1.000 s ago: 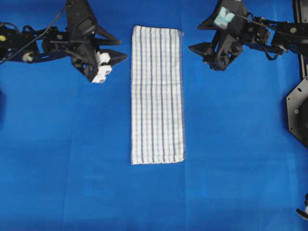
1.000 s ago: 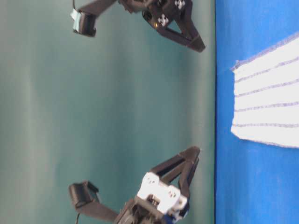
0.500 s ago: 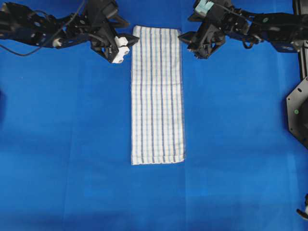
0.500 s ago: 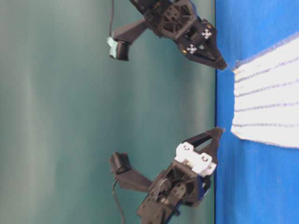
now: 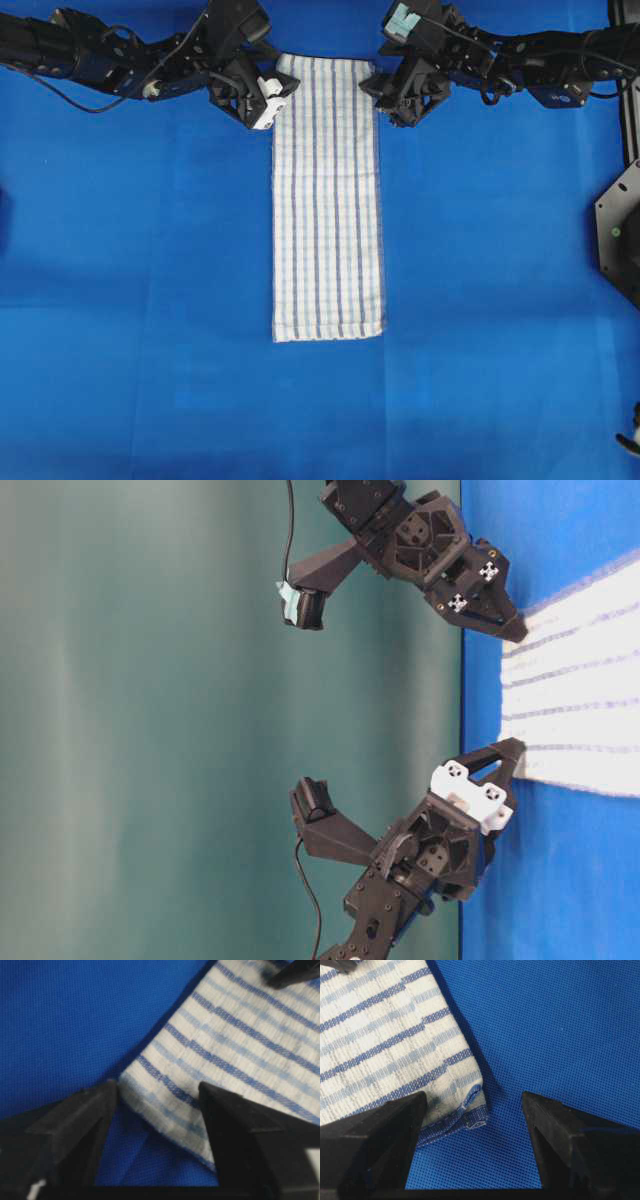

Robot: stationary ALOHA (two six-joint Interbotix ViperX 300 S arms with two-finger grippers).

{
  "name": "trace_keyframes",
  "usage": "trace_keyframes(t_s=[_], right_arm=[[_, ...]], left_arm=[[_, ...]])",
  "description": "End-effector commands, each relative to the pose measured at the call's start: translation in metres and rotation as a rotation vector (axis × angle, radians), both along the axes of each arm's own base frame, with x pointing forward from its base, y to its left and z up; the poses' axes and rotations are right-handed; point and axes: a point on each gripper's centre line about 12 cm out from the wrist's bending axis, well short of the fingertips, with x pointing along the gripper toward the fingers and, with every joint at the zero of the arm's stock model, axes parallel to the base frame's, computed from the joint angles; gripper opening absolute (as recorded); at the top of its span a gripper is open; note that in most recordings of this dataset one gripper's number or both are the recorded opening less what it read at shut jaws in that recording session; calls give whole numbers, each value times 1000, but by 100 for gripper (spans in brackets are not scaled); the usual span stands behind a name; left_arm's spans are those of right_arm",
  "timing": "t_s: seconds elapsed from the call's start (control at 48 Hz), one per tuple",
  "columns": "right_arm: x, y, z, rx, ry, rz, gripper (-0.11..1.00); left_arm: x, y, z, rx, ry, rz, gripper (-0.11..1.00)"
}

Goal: Fold the blue towel.
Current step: 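Fold the top end down toward the bottom end with both grippers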

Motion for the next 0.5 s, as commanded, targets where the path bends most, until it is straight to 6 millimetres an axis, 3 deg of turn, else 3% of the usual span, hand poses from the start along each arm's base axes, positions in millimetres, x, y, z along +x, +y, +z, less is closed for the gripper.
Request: trace_keyframes(t_s=[0.0, 0.271, 0.479], right_arm=[[5, -4, 10, -19, -33, -3, 75], [7, 1, 10, -24, -42, 12, 9], [8, 1, 11, -30, -55, 15, 6]], left_arm=[[4, 2, 7, 13, -21, -2, 56], [5, 3, 7, 19, -26, -3, 7], [6, 3, 10, 54, -31, -21, 6]])
